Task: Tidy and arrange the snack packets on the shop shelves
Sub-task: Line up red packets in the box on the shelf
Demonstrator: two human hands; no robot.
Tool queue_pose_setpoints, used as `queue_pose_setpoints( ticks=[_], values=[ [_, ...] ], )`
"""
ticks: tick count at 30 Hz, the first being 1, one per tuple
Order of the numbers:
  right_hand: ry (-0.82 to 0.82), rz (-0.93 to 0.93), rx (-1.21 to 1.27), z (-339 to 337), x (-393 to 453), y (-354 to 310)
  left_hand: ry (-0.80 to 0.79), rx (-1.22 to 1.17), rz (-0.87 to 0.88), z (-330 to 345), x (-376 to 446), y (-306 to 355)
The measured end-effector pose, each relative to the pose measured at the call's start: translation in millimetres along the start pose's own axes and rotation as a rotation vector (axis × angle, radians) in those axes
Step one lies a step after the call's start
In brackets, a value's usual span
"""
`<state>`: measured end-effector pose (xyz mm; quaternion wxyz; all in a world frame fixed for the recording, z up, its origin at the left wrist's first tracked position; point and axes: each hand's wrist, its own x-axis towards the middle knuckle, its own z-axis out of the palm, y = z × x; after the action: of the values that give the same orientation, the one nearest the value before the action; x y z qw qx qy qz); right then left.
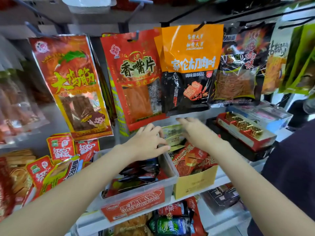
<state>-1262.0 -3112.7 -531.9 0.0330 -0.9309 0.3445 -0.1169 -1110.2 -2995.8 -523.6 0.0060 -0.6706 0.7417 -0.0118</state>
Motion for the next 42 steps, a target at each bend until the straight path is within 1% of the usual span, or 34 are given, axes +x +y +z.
queue_pose_setpoints(
  ticks=[2,4,6,8,9,11,13,16,17,19,21,22,24,27,29,31,32,34,36,37,39,40,42],
  values=[
    [0.166,0.065,-0.026,-18,-24,11,-0.048,-0.032,0.024,-1,1,-1],
    [0.245,0.147,-0.005,-30,-50,22,-0.104,-0.055,0.018,1,5,-1],
    [0.201,0.264,0.135,-31,-70,23,-0.132,-0.078,-0.008,4,8,2],
    [0.094,0.363,0.297,-22,-80,15,-0.11,-0.097,-0.028,8,9,6],
    [0.065,0.375,0.341,-16,-83,10,-0.093,-0.103,-0.03,9,9,7],
    [0.098,0.351,0.369,-6,-85,5,-0.062,-0.108,-0.024,8,8,12],
    [0.195,0.342,0.38,-4,-88,5,-0.022,-0.109,-0.004,4,11,16],
    [0.326,0.387,0.39,-9,-93,12,0.037,-0.142,0.055,0,22,26],
    [0.358,0.378,0.361,-11,-95,13,0.03,-0.15,0.073,0,28,31],
    [0.424,0.316,0.332,-14,-96,13,-0.041,-0.195,0.091,4,40,43],
    [0.467,0.262,0.388,-17,-97,13,-0.097,-0.265,0.056,11,52,54],
    [0.469,0.247,0.415,-17,-97,14,-0.091,-0.298,0.026,13,56,58],
    [0.464,0.242,0.432,-18,-98,20,-0.029,-0.334,-0.021,14,61,62],
    [0.488,0.264,0.532,-23,-101,26,0.061,-0.272,-0.005,6,57,54],
    [0.548,0.284,0.593,-30,-102,27,0.099,-0.295,0.002,-2,49,45],
    [0.64,0.254,0.562,-38,-104,22,0.193,-0.323,0.016,-12,34,39],
    [0.691,0.227,0.536,-43,-106,17,0.271,-0.369,0.025,-17,25,37],
    [0.807,0.162,0.51,-52,-110,9,0.446,-0.546,0.043,-28,4,35],
    [0.888,0.124,0.56,-62,-115,3,0.577,-0.722,0.038,-37,-15,33],
    [0.899,0.12,0.609,-66,-118,1,0.619,-0.774,0.017,-40,-23,32],
    [0.854,0.105,0.709,-74,-121,-2,0.667,-0.806,-0.032,-46,-37,30],
    [0.78,0.092,0.759,-78,-122,-4,0.677,-0.81,-0.052,-49,-42,30],
    [0.554,0.053,0.913,-84,-124,-10,0.658,-0.851,-0.065,-54,-55,27]
  ],
)
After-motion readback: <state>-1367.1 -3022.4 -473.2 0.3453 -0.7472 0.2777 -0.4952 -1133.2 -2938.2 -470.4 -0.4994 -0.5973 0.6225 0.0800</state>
